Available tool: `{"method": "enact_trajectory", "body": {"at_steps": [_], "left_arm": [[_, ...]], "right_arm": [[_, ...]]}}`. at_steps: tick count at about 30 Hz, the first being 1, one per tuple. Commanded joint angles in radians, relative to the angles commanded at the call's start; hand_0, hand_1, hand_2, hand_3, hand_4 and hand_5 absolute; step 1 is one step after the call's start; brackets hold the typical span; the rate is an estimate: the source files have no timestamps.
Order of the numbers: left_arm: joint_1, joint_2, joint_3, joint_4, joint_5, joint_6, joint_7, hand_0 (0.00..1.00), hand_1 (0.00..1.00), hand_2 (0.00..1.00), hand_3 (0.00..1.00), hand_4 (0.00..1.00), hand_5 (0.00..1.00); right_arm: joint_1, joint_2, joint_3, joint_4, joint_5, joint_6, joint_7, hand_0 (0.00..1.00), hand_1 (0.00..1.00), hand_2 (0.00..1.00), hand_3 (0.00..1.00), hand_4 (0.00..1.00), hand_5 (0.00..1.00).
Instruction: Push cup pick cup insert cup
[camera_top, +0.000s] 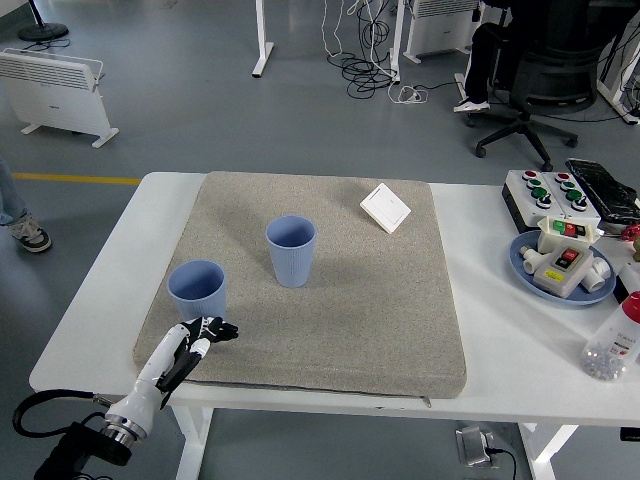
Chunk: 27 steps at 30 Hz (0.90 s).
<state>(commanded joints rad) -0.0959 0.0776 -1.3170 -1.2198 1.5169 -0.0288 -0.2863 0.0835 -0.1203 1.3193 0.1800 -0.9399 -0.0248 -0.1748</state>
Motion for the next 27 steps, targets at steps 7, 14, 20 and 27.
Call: {"method": "enact_trajectory", "body": {"at_steps": [7, 14, 20, 27], "left_arm": [[-0.033, -0.005, -0.011, 0.049, 0.008, 0.004, -0.01, 0.743, 0.69, 0.641, 0.593, 0.627, 0.998], [-0.041, 0.002, -0.014, 0.065, 0.022, 0.002, -0.008, 0.743, 0.689, 0.642, 0.593, 0.627, 0.998], [-0.049, 0.003, -0.021, 0.08, 0.034, 0.0, -0.009, 0.746, 0.685, 0.643, 0.593, 0.626, 0.998], [-0.066, -0.001, -0.03, 0.102, 0.043, 0.001, -0.012, 0.751, 0.687, 0.644, 0.593, 0.625, 0.998]], "right_arm": [[0.003, 0.001, -0.002, 0.0, -0.001, 0.0, 0.0, 0.755, 0.63, 0.65, 0.56, 0.08, 0.467], [0.003, 0.001, -0.003, 0.0, -0.001, 0.0, 0.0, 0.755, 0.63, 0.65, 0.56, 0.079, 0.465], [0.003, 0.001, -0.004, 0.0, -0.001, 0.0, 0.0, 0.755, 0.63, 0.651, 0.56, 0.079, 0.465], [0.001, 0.001, -0.003, 0.0, -0.002, 0.0, -0.001, 0.755, 0.629, 0.65, 0.56, 0.079, 0.465]]}}
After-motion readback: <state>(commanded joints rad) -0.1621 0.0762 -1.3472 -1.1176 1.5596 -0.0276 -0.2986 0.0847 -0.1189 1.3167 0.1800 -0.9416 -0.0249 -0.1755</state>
